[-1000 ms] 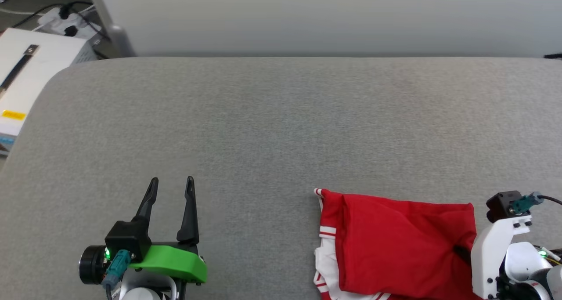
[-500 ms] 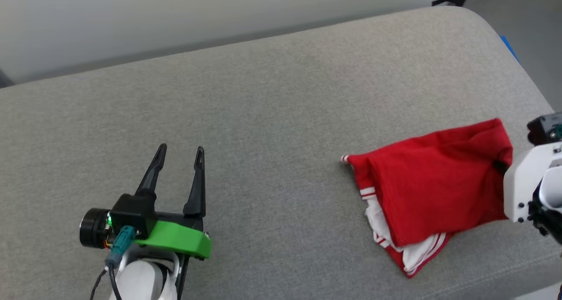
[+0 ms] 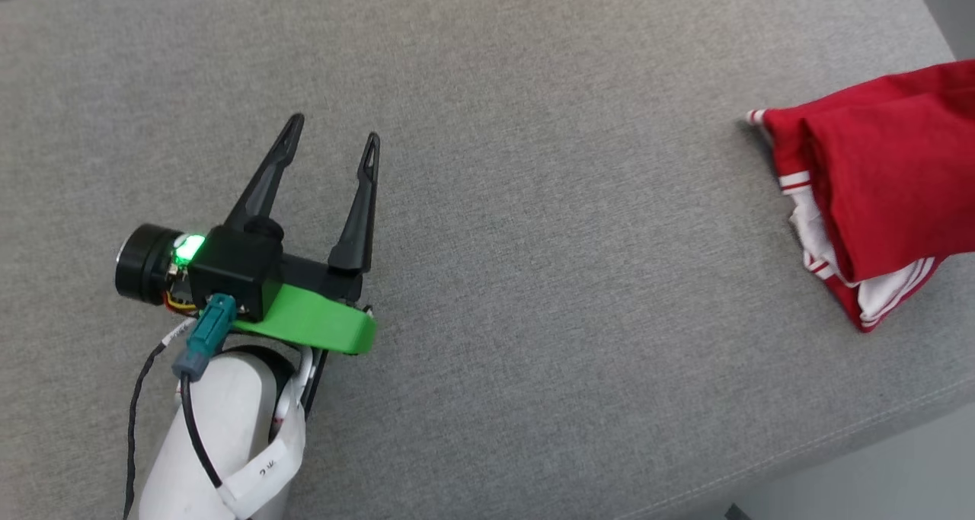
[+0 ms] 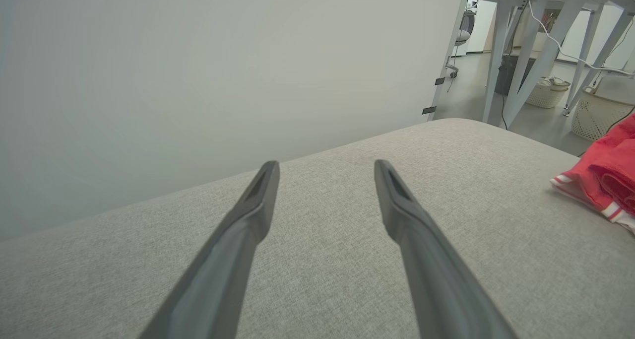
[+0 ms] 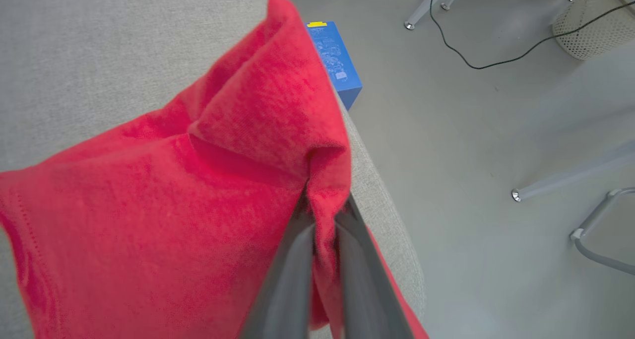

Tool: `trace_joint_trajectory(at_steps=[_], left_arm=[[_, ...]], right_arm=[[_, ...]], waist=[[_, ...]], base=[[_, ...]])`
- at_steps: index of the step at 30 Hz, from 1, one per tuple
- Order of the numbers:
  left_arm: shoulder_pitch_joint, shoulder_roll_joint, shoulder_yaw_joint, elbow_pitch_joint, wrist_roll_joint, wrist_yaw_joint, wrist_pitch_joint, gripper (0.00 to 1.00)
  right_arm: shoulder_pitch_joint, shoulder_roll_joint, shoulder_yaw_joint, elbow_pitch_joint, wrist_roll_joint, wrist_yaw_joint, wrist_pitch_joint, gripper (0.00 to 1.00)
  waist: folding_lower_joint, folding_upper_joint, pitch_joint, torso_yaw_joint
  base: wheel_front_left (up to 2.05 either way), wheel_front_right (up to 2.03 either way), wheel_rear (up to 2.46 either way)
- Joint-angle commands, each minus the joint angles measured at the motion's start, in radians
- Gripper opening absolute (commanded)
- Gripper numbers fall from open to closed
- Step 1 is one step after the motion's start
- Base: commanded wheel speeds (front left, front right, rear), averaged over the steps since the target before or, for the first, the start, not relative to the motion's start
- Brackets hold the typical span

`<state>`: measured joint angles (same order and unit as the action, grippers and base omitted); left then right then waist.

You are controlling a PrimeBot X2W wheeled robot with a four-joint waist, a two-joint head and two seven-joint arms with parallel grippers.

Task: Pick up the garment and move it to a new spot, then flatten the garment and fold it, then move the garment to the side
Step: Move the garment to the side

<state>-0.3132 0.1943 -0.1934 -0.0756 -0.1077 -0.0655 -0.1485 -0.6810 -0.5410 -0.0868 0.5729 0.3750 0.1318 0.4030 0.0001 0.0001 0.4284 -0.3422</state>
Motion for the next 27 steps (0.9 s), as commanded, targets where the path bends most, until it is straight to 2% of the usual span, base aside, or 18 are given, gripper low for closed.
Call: trace_joint_trajectory(at_steps=[1, 5, 10, 11, 12, 13, 14, 21, 27], left_arm=[[-0.031, 0.009, -0.001, -0.012, 0.007, -0.004, 0.004, 1.0], [-0.068, 0.02, -0.001, -0.051, 0.013, -0.004, 0.022, 1.0], [-0.093, 0.034, -0.002, -0.091, 0.022, -0.002, 0.044, 1.0], [-0.096, 0.037, -0.003, -0.093, 0.023, -0.003, 0.047, 1.0], [-0.099, 0.039, -0.005, -0.095, 0.024, -0.003, 0.049, 1.0], [-0.102, 0.039, -0.006, -0.096, 0.023, -0.004, 0.05, 1.0], [-0.103, 0.04, -0.008, -0.095, 0.023, -0.004, 0.05, 1.0], [-0.095, 0.022, -0.019, -0.055, 0.004, 0.002, 0.021, 1.0], [-0.055, -0.002, -0.024, 0.004, -0.02, 0.016, -0.024, 1.0]], right_arm=[[-0.034, -0.013, -0.013, 0.028, -0.005, -0.001, -0.022, 0.0], [-0.099, -0.028, -0.05, 0.118, -0.019, -0.001, -0.089, 0.0], [-0.16, -0.013, -0.094, 0.222, -0.048, -0.001, -0.139, 0.0], [-0.168, -0.012, -0.103, 0.24, -0.058, -0.001, -0.148, 0.14], [-0.177, -0.009, -0.115, 0.263, -0.073, -0.001, -0.159, 0.34], [-0.186, -0.007, -0.129, 0.283, -0.089, -0.001, -0.173, 0.49], [-0.192, -0.005, -0.142, 0.298, -0.101, -0.001, -0.185, 1.0], [-0.206, -0.004, -0.251, 0.367, -0.238, -0.001, -0.313, 1.0], [-0.148, 0.026, -0.328, 0.335, -0.339, -0.001, -0.434, 1.0]], waist=[[-0.0001, -0.0001, 0.131, 0.022], [-0.0001, -0.0001, 0.19, 0.035], [-0.0001, -0.0001, 0.243, 0.041], [-0.0001, -0.0001, 0.248, 0.042], [-0.0001, -0.0001, 0.253, 0.043], [-0.0001, -0.0001, 0.255, 0.044], [-0.0001, -0.0001, 0.255, 0.045], [-0.0001, -0.0001, 0.208, 0.058], [-0.0001, -0.0001, 0.112, 0.079]], base=[[0.0, 0.0, 0.0], [0.0, 0.0, 0.0], [0.0, 0.0, 0.0], [0.0, 0.0, 0.0], [0.0, 0.0, 0.0], [0.0, 0.0, 0.0], [0.0, 0.0, 0.0], [0.0, 0.0, 0.0], [0.0, 0.0, 0.0]])
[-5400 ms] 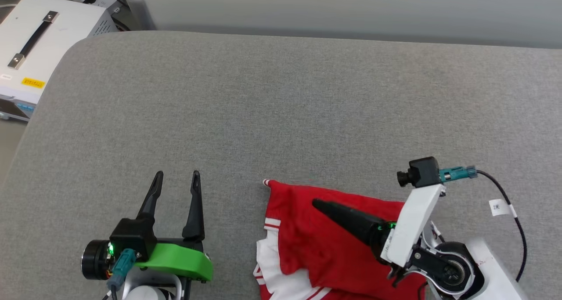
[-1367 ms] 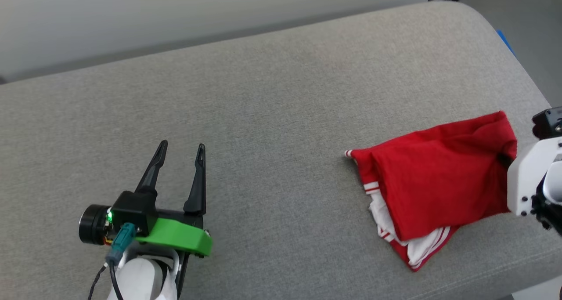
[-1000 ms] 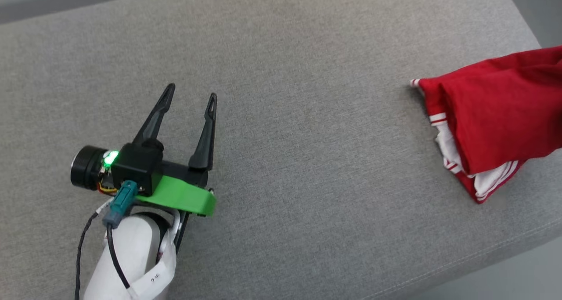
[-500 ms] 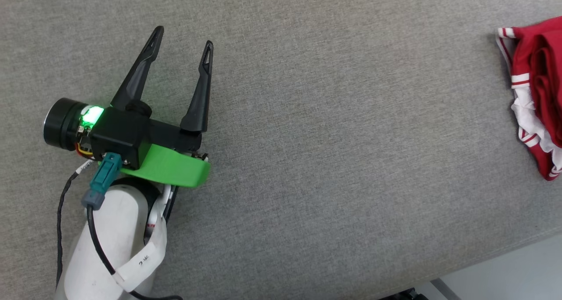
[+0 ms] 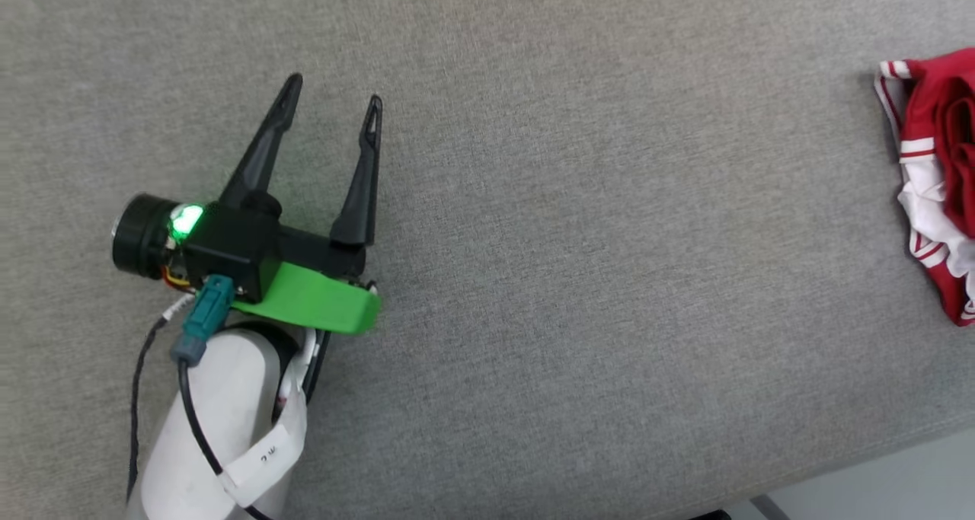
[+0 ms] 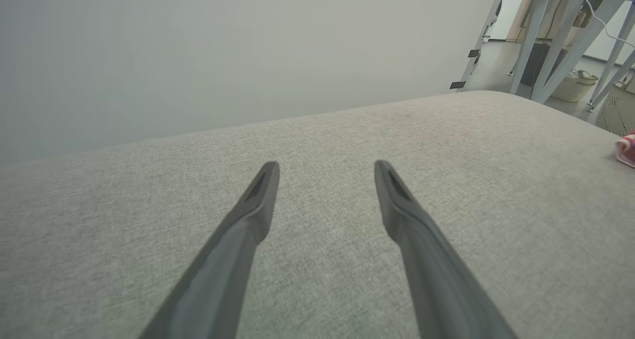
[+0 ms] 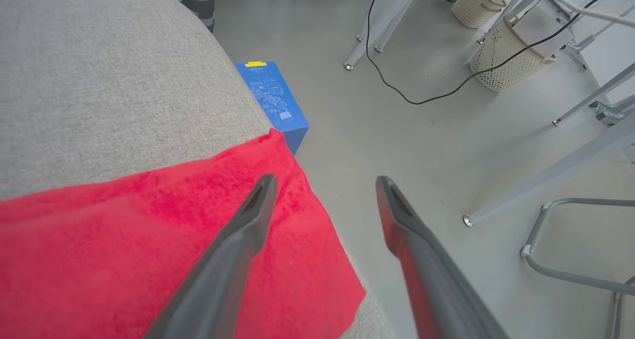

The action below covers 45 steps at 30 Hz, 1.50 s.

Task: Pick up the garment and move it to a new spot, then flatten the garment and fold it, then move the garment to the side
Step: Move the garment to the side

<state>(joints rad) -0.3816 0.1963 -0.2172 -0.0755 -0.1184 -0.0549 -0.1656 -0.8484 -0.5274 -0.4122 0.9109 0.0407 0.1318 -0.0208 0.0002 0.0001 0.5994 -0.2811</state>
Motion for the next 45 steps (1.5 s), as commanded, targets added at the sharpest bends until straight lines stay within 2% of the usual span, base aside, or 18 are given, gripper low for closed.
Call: trace_joint_trajectory(at_steps=[1, 5, 10, 18, 26, 35, 45], left_arm=[[0.022, -0.006, -0.001, 0.015, -0.011, 0.007, -0.013, 1.0], [0.075, -0.016, -0.002, 0.062, -0.018, 0.025, -0.038, 1.0], [0.151, -0.041, 0.005, 0.111, -0.049, 0.044, -0.062, 1.0], [0.254, -0.072, 0.017, 0.17, -0.088, 0.071, -0.084, 1.0], [0.324, -0.086, 0.072, 0.208, -0.125, 0.104, -0.094, 1.0], [0.4, -0.067, 0.146, 0.208, -0.133, 0.127, -0.096, 1.0], [0.47, -0.062, 0.155, 0.209, -0.136, 0.104, -0.096, 1.0]], right_arm=[[0.035, 0.022, -0.01, -0.015, -0.013, -0.001, -0.031, 1.0], [0.122, 0.086, -0.026, -0.075, -0.019, -0.001, -0.084, 1.0], [0.276, 0.172, -0.02, -0.207, -0.001, -0.001, -0.128, 1.0], [0.548, 0.281, 0.034, -0.477, 0.061, -0.001, -0.147, 1.0], [0.783, 0.411, 0.136, -0.762, 0.061, -0.001, -0.102, 1.0], [0.911, 0.454, 0.286, -0.978, 0.087, -0.001, -0.041, 1.0], [0.998, 0.468, 0.361, -1.089, 0.076, -0.001, -0.011, 1.0]], waist=[[-0.0002, -0.0001, -0.076, 0.022], [-0.0002, -0.0001, -0.165, 0.042], [-0.0002, -0.0001, -0.282, 0.081], [-0.0002, -0.0001, -0.411, 0.155], [-0.0002, -0.0001, -0.504, 0.239], [-0.0002, -0.0001, -0.58, 0.287], [-0.0002, -0.0001, -0.653, 0.299]], base=[[0.0, 0.0, 0.0], [0.0, 0.0, 0.0], [0.0, 0.0, 0.0], [0.0, 0.0, 0.0], [0.0, 0.0, 0.0], [0.0, 0.0, 0.0], [0.0, 0.0, 0.0]])
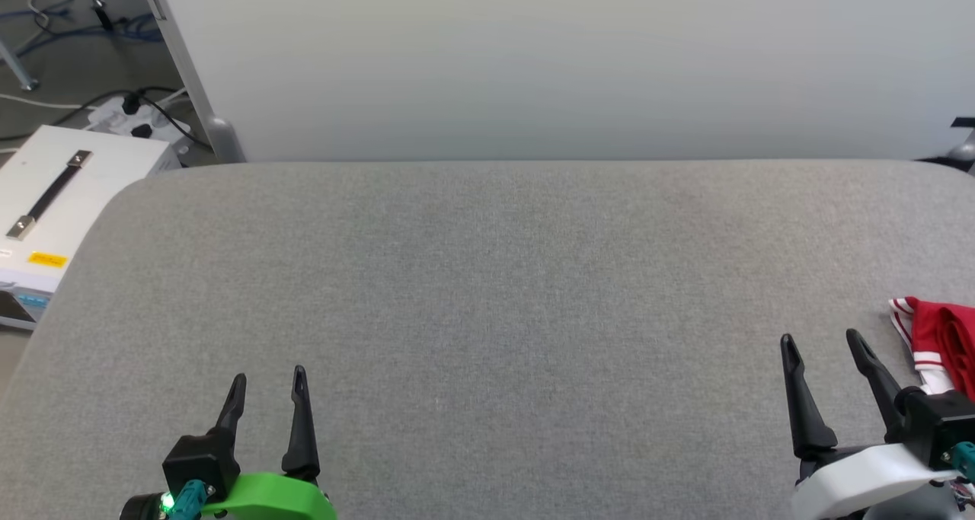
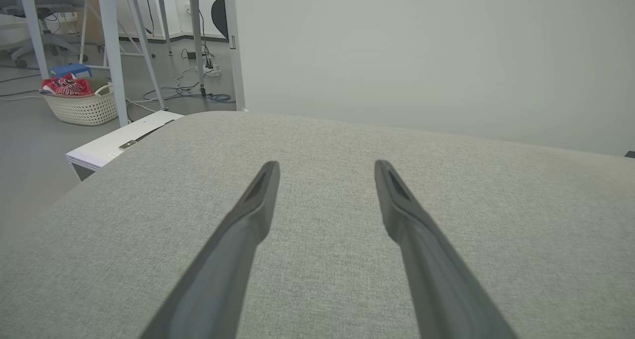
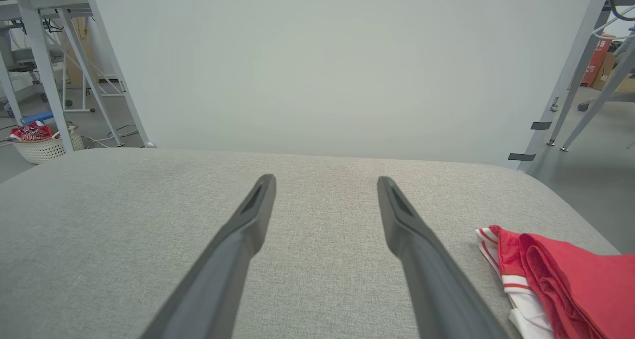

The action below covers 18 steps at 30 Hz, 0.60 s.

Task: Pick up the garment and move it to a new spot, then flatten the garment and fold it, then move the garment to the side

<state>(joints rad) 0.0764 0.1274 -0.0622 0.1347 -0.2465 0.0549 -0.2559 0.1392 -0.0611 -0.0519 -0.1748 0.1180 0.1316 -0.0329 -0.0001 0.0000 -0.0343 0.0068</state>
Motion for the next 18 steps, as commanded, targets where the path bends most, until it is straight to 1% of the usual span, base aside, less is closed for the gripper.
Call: trace_joint_trajectory(at_steps=[1, 8, 18], left_arm=[[0.018, 0.009, -0.001, -0.001, -0.007, -0.008, -0.006, 1.0], [0.04, 0.024, -0.017, 0.007, 0.009, -0.011, -0.005, 1.0], [0.022, 0.027, -0.041, 0.017, 0.008, -0.013, 0.004, 1.0]], right_arm=[[0.02, 0.003, 0.005, -0.012, -0.001, -0.001, 0.007, 1.0], [0.063, 0.008, 0.015, -0.053, 0.0, -0.001, 0.038, 1.0], [0.057, 0.01, 0.016, -0.056, 0.005, -0.001, 0.048, 1.0]], waist=[[0.0001, 0.0, -0.023, 0.011], [0.0001, 0.0, -0.04, 0.006], [0.0001, 0.0, -0.032, 0.012]], base=[[0.0, 0.0, 0.0], [0.0, 0.0, 0.0], [0.0, 0.0, 0.0]])
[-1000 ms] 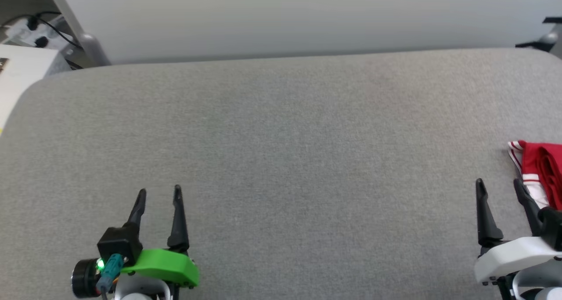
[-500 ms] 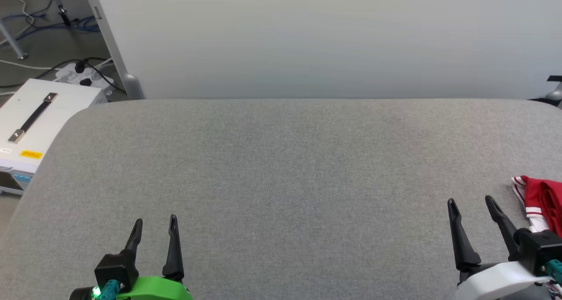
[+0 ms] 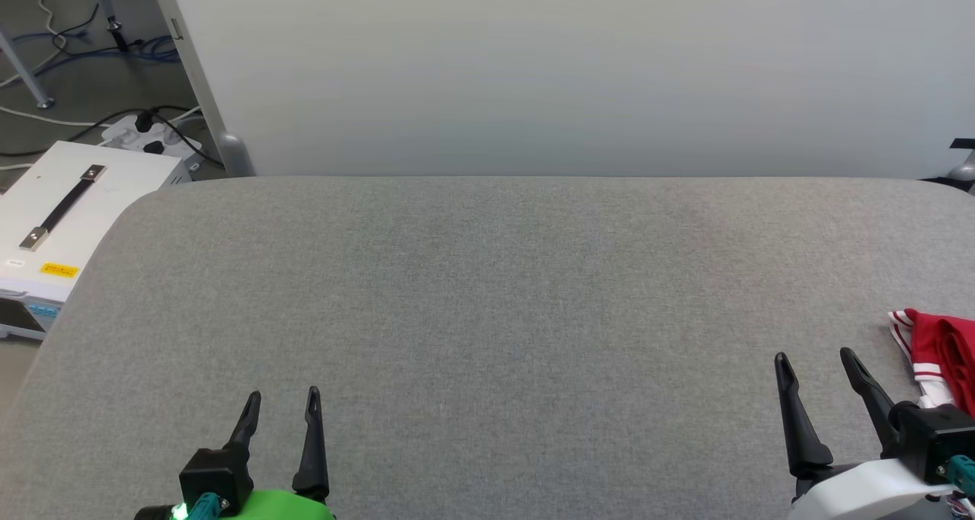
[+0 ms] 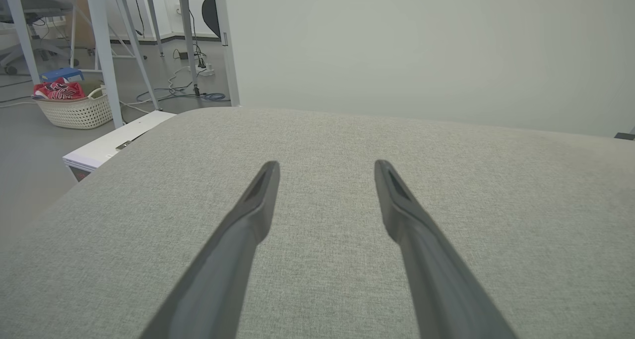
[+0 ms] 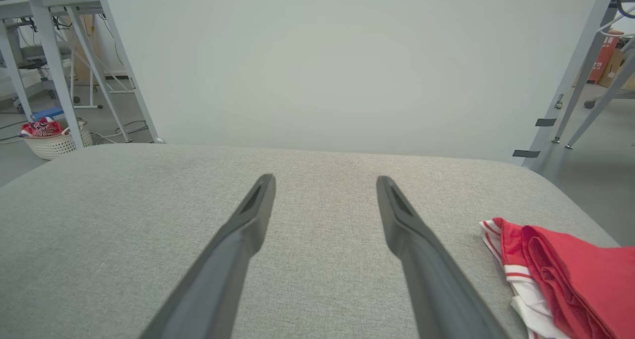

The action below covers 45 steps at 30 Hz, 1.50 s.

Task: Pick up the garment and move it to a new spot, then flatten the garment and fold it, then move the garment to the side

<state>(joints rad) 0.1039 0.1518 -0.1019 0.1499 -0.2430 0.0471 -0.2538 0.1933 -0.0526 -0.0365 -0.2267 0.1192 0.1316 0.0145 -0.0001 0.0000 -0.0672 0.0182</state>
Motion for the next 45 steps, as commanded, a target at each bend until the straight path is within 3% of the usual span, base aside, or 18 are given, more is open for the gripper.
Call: trace_joint_trajectory(at_steps=[1, 9, 10, 45], left_arm=[[-0.009, 0.002, -0.003, 0.003, 0.004, -0.005, 0.002, 1.0], [-0.025, -0.003, -0.012, 0.015, -0.003, -0.005, 0.0, 1.0], [-0.005, -0.001, -0.012, 0.013, 0.0, 0.0, 0.001, 0.0], [-0.026, -0.024, 0.014, -0.025, 0.056, -0.01, 0.059, 0.0]], right_arm=[[0.002, 0.002, 0.002, -0.005, 0.003, -0.001, 0.001, 1.0], [-0.004, 0.002, 0.003, -0.012, 0.0, -0.001, 0.008, 1.0], [0.0, 0.0, 0.003, -0.005, 0.0, 0.0, 0.005, 0.0], [-0.045, 0.001, 0.011, 0.049, -0.028, 0.0, 0.0, 0.0]], waist=[[0.0001, 0.0, 0.001, 0.001], [0.0001, 0.0, 0.006, 0.003], [0.0001, 0.0, 0.007, 0.003], [0.0001, 0.0, 0.021, -0.002]], base=[[0.0, 0.0, 0.0], [0.0, 0.0, 0.0], [0.0, 0.0, 0.0], [0.0, 0.0, 0.0]])
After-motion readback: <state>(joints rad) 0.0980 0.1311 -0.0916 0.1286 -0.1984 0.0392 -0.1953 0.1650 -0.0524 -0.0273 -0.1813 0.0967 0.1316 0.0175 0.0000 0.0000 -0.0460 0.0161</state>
